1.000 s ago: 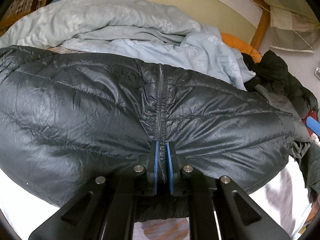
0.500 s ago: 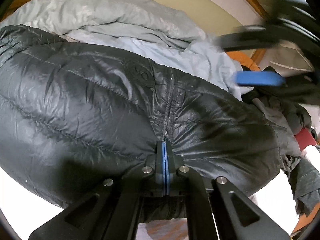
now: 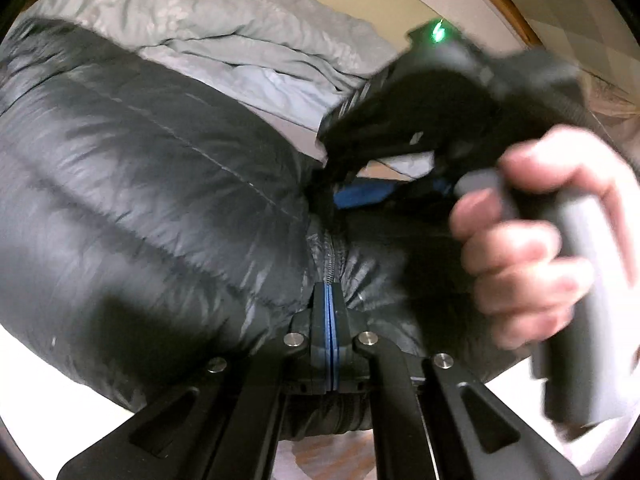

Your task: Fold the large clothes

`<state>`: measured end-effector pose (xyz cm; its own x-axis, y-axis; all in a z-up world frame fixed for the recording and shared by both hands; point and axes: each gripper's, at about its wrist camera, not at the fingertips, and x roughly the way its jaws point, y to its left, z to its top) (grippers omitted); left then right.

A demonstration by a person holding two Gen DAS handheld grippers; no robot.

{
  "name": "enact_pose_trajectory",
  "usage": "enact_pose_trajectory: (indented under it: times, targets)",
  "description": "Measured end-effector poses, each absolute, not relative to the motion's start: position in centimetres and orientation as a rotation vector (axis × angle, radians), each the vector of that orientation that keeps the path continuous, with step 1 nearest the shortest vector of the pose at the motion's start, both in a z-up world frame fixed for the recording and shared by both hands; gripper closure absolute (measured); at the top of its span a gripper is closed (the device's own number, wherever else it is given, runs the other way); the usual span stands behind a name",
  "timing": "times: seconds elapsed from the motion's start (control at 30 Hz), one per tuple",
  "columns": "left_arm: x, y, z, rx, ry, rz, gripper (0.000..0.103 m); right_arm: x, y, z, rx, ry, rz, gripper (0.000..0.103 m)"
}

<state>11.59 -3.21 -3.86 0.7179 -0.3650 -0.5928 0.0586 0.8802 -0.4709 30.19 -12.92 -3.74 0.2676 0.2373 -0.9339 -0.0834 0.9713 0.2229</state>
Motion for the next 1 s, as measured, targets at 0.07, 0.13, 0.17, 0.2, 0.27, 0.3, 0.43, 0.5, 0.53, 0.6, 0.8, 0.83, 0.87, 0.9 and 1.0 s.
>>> enact_pose_trajectory:
  times: [0.07, 0.13, 0.17, 0.2, 0.27, 0.3, 0.43, 0.5, 0.53, 0.6, 0.8, 0.83, 0.87, 0.9, 1.0]
  targets:
    - [11.7, -3.1, -4.0, -0.454, 0.742, -0.245, 0.099, 29.8, -13.2, -4.7, 0.142, 1.26, 0.216, 0.076]
    - [11.6, -2.9, -4.0, -0.463, 0.74, -0.25, 0.099, 29.4, -12.6, -5.4, 0.078, 1.218, 0.223, 0.076]
    - [11.6, -2.8, -4.0, -0.467, 0.741, -0.25, 0.099, 29.3, -12.5, -5.4, 0.07, 1.207, 0.22, 0.076]
    - [11.7, -2.8, -4.0, -0.469, 0.744, -0.248, 0.099, 29.2, -12.4, -5.4, 0.073, 1.2, 0.215, 0.076]
    - [11.6, -3.0, -4.0, -0.461, 0.744, -0.243, 0.099, 29.3, -12.5, -5.3, 0.076, 1.197, 0.224, 0.076]
    - [11.6, -3.1, -4.0, -0.458, 0.743, -0.242, 0.099, 29.4, -12.6, -5.1, 0.087, 1.193, 0.235, 0.076]
    - [11.5, -3.0, -4.0, -0.462, 0.738, -0.247, 0.099, 25.9, -16.4, -0.9, 0.237, 1.049, 0.282, 0.076]
    - [11.5, -3.0, -4.1, -0.459, 0.736, -0.246, 0.099, 21.7, -19.2, 2.0, 0.278, 0.917, 0.28, 0.076]
    - [11.5, -3.1, -4.1, -0.456, 0.734, -0.244, 0.099, 20.4, -20.0, 2.7, 0.284, 0.885, 0.283, 0.076]
    - [11.4, -3.2, -4.1, -0.449, 0.733, -0.24, 0.099, 16.5, -22.8, 4.1, 0.315, 0.816, 0.286, 0.073]
    - [11.5, -4.3, -3.7, -0.381, 0.739, -0.205, 0.099, 2.5, -34.7, 3.7, 0.797, 0.542, 0.08, 0.024]
    - [11.4, -4.3, -3.7, -0.376, 0.738, -0.202, 0.099, 1.8, -35.4, 3.3, 0.789, 0.527, 0.046, 0.022]
    - [11.5, -4.2, -3.7, -0.378, 0.737, -0.203, 0.099, 1.7, -35.9, 2.6, 0.793, 0.525, 0.024, 0.015]
    - [11.6, -4.1, -3.7, -0.382, 0.738, -0.204, 0.099, 1.9, -36.5, 1.9, 0.809, 0.54, 0.007, 0.011]
    - [11.6, -4.2, -3.6, -0.357, 0.738, -0.19, 0.099, 2.9, -38.6, -1.2, 0.94, 0.566, 0.0, 0.007]
